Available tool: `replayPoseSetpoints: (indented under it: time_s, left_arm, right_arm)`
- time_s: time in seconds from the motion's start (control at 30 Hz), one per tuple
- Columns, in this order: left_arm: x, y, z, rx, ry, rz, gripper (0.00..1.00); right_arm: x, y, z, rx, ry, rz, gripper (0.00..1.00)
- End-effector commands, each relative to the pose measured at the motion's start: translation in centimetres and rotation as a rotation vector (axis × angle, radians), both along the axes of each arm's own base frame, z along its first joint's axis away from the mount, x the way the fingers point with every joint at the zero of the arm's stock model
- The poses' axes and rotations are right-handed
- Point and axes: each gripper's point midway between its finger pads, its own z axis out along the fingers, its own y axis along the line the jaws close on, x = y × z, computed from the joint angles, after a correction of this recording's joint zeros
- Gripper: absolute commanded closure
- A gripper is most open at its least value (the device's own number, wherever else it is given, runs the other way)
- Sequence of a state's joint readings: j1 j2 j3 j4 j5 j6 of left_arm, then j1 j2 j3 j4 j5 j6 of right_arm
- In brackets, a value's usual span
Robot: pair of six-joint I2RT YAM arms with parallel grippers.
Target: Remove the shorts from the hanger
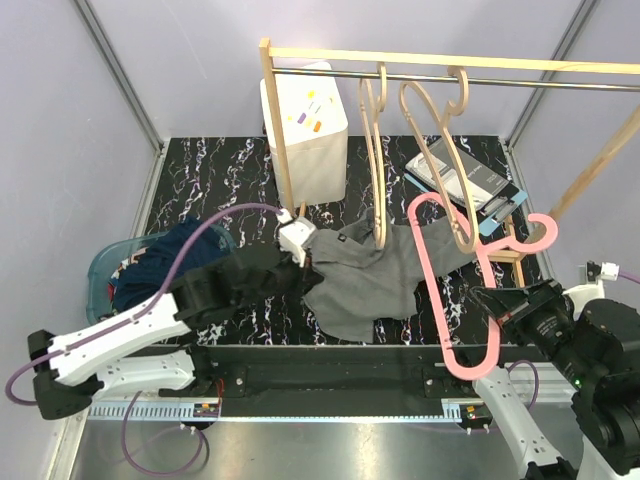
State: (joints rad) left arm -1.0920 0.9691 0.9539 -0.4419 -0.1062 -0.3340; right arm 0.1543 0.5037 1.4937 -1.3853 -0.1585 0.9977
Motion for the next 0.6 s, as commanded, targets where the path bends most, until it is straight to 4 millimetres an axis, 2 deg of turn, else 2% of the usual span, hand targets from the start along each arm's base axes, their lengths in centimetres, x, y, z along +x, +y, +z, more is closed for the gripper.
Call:
replayPoseSetpoints:
  time_s: [0.0, 0.07, 0.13, 0.17, 0.23, 0.27, 0.33, 0.37, 0.4, 0.47, 0.5, 0.57]
  left_arm:
    - [1.4, 3.3, 5.7, -0.09, -0.045, 0.174, 1.0]
    - [1.3, 5.0, 7.0, -0.099, -0.039, 0.223, 1.0]
    - [1.4, 6.8, 7.7, -0.083, -0.045, 0.277, 1.0]
    - [1.7, 7.8, 9.1, -0.102, -0.069, 0.318, 1.0]
    - [1.7, 9.8, 10.2, -0.093, -0.088, 0.371, 1.0]
    - [2.1, 11.3, 12.2, -0.122, -0.126, 0.43, 1.0]
    - [2.1, 13.7, 14.1, -0.132, -0.167, 0.496, 1.0]
    - [2.5, 15.3, 15.6, -0.147, -0.209, 0.56, 1.0]
    - [2.4, 16.8, 18.2, -0.196, -0.247, 0.591, 1.0]
    - [2.6, 19.6, 21.3, -0.214, -0.326, 0.68, 1.0]
    - [2.2, 21.2, 24.1, -0.273, -0.357, 0.706, 1.0]
    - [2.4, 22.0, 26.0, -0.23, -0.417, 0.716, 1.0]
  right_arm:
    - [-1.6, -1.8, -6.3, -0.06, 0.303, -0.105, 1.0]
    - [-0.8, -1.7, -7.1, -0.069, 0.327, -0.105, 1.0]
    - [0.5, -1.5, -6.7, -0.073, 0.282, -0.096, 1.0]
    - [0.9, -1.5, -7.2, -0.081, 0.281, -0.09, 1.0]
    - [2.2, -1.3, -6.7, -0.097, 0.224, -0.07, 1.0]
    - [2.6, -1.2, -7.2, -0.105, 0.226, -0.061, 1.0]
    - [3.3, -1.0, -7.0, -0.123, 0.193, -0.042, 1.0]
    - [3.4, -1.0, -7.2, -0.125, 0.196, -0.04, 1.0]
    - [3.4, -0.9, -7.0, -0.125, 0.187, -0.032, 1.0]
    - [3.4, -0.3, -6.5, -0.108, 0.18, 0.0, 1.0]
    - [3.4, 0.0, -6.2, -0.104, 0.175, 0.014, 1.0]
    - [3.5, 0.4, -5.8, -0.104, 0.174, 0.045, 1.0]
